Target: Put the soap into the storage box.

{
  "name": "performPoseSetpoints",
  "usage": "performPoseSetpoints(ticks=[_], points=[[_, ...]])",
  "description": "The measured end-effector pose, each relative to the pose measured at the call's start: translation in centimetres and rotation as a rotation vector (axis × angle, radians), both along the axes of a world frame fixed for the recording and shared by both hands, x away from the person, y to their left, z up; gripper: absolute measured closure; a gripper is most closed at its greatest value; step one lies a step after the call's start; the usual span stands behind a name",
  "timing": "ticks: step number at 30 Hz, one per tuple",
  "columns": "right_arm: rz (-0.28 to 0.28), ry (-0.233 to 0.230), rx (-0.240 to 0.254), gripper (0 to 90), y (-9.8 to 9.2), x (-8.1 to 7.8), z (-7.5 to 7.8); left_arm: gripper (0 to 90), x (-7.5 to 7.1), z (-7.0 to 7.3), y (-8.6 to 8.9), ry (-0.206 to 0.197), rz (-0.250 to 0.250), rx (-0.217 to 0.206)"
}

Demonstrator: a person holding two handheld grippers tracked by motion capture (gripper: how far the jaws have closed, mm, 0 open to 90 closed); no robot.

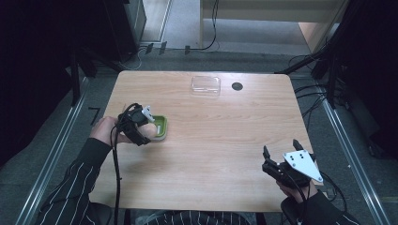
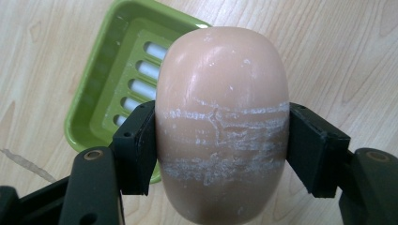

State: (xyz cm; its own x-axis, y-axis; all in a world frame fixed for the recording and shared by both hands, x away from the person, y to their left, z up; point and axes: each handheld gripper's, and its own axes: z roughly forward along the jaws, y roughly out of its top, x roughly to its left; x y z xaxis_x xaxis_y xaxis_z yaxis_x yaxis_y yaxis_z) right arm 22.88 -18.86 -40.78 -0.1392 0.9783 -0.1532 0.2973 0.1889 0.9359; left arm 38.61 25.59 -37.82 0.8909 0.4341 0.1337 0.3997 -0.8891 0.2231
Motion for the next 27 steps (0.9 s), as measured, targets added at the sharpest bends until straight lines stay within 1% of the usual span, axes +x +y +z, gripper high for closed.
performPoseSetpoints(ticks=[3, 5, 8, 9, 10, 12, 14, 16, 17, 19, 21, 23, 24, 25, 27], points=[[0.002, 0.001, 0.0, 13.6, 0.0, 0.0, 0.0, 33.7, 0.3, 0.2, 0.0, -0.005, -0.009, -0.005], [0.001, -0.001, 0.0, 13.6, 0.0, 0.0, 0.0, 33.7, 0.4, 0.3, 0.0, -0.009, -0.022, 0.004], [0.001, 0.0, -0.001, 13.6, 0.0, 0.0, 0.0, 33.6, 0.7, 0.4, -0.1, -0.017, -0.034, 0.005], [0.001, 0.0, -0.001, 13.6, 0.0, 0.0, 0.0, 33.7, 0.9, 0.4, -0.1, -0.014, -0.037, 0.001], [0.001, 0.0, -0.001, 13.6, 0.0, 0.0, 0.0, 33.7, 1.0, 0.4, 0.0, -0.013, -0.044, 0.006], [0.0, 0.0, -0.001, 13.6, 0.0, 0.0, 0.0, 33.6, 1.1, 0.4, 0.0, -0.018, -0.053, 0.004], [0.0, 0.0, -0.001, 13.6, 0.0, 0.0, 0.0, 33.7, 1.4, 0.3, 0.1, -0.025, -0.058, 0.003], [0.0, 0.0, -0.001, 13.6, 0.0, 0.0, 0.0, 33.6, 1.6, 0.3, 0.1, -0.02, -0.071, 0.008], [0.0, 0.0, -0.001, 13.6, 0.0, 0.0, 0.0, 33.6, 1.7, 0.2, 0.1, -0.025, -0.081, 0.007], [0.001, -0.001, -0.003, 13.6, 0.0, 0.0, 0.0, 33.6, 2.0, 0.1, 0.1, -0.02, -0.09, 0.007], [0.001, -0.001, -0.003, 13.6, 0.0, 0.0, 0.0, 33.7, 2.1, 0.0, 0.1, -0.024, -0.097, 0.004], [0.0, 0.0, -0.001, 13.6, 0.0, 0.0, 0.0, 33.7, 2.4, -0.2, 0.0, -0.026, -0.105, 0.013], [0.0, 0.0, -0.001, 13.6, 0.0, 0.0, 0.0, 33.6, 2.5, -0.2, 0.0, -0.031, -0.114, 0.012], [0.0, 0.0, -0.001, 13.6, 0.0, 0.0, 0.0, 33.6, 2.6, -0.3, 0.0, -0.023, -0.117, 0.006], [0.0, 0.001, -0.002, 13.6, 0.0, 0.0, 0.0, 33.7, 2.8, -0.5, 0.0, -0.029, -0.129, 0.007]])
